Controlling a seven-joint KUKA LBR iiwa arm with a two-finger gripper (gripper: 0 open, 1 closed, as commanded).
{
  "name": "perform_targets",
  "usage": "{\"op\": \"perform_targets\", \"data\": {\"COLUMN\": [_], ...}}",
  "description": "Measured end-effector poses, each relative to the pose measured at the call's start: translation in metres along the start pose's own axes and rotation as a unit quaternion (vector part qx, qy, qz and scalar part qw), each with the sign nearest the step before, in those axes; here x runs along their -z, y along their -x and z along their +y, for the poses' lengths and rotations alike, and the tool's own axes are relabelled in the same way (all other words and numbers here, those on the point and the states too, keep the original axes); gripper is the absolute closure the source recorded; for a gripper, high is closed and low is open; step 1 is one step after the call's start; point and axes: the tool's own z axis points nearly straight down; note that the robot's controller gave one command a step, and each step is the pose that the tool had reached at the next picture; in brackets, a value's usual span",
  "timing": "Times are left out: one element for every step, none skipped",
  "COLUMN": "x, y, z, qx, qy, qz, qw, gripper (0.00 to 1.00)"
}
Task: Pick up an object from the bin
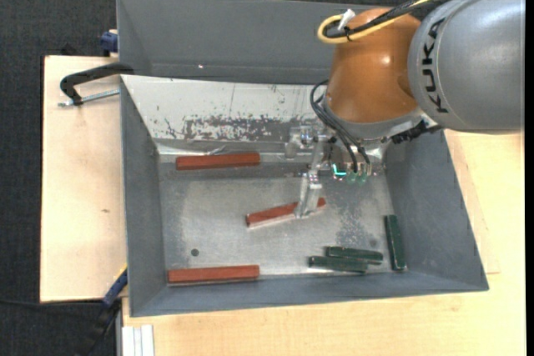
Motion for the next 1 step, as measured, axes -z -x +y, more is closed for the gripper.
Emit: {"op": "perform_targets", "data": {"x": [0.004], "y": [0.0018], "z": [-0.0002], "qx": [0.0], "qy": [0.0], "qz": [-0.0039], "qw": [1.0], "gripper": [0.0]}}
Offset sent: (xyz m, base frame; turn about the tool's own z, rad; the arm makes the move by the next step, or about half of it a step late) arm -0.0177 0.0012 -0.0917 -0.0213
